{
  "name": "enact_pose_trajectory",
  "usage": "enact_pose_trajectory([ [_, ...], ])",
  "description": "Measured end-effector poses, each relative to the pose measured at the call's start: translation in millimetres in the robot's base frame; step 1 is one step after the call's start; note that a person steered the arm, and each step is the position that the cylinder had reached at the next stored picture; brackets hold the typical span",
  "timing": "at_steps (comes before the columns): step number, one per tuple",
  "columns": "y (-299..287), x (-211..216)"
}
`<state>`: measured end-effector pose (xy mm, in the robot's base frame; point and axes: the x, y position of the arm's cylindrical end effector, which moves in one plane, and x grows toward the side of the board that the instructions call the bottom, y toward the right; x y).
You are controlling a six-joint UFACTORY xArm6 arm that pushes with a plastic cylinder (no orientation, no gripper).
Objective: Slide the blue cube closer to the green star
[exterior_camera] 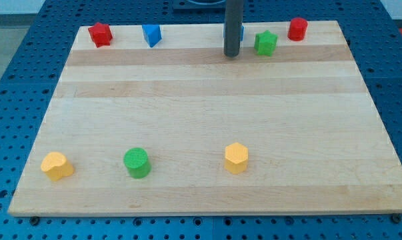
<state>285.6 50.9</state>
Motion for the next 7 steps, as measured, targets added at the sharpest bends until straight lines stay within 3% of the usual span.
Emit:
enact_pose_trajectory([
  [3, 84.4, -3.3],
  [4, 19.6, -7.2],
  [5, -62.1, -61.7],
  [6, -71.3, -91.1],
  [7, -34.6, -79.5],
])
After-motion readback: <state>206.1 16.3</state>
